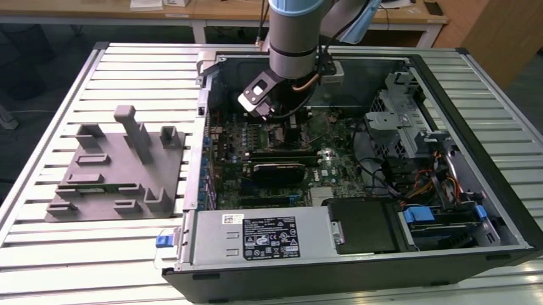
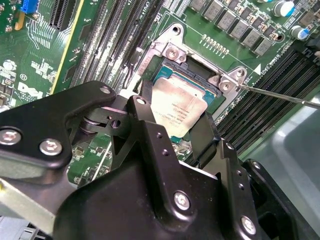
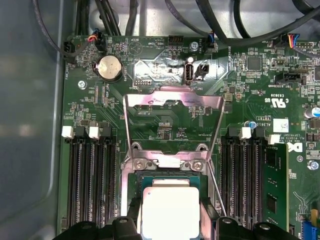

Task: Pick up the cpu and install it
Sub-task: 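Place the cpu into insertion slot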

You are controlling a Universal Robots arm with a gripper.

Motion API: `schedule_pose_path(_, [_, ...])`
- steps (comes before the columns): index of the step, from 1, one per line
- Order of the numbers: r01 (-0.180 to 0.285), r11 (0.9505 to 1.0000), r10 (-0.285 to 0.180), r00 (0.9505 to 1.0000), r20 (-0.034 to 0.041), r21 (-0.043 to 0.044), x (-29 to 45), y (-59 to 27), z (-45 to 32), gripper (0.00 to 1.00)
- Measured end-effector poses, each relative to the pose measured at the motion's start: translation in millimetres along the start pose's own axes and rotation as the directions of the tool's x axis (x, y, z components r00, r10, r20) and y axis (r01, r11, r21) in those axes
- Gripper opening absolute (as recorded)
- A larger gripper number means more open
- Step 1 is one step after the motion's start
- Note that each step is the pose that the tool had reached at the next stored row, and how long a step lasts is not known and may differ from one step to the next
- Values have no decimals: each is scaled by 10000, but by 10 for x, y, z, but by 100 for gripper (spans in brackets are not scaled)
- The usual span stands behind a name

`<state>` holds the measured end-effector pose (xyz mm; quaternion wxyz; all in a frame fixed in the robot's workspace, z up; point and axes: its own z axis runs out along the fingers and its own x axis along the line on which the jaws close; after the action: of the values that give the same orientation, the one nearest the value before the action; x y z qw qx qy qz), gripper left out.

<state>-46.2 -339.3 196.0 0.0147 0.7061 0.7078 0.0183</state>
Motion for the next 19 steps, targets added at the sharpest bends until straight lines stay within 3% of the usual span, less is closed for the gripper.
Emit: schedule_pose_path(19, [0, 10000, 0, 10000, 0, 0, 0, 1, 31, 54])
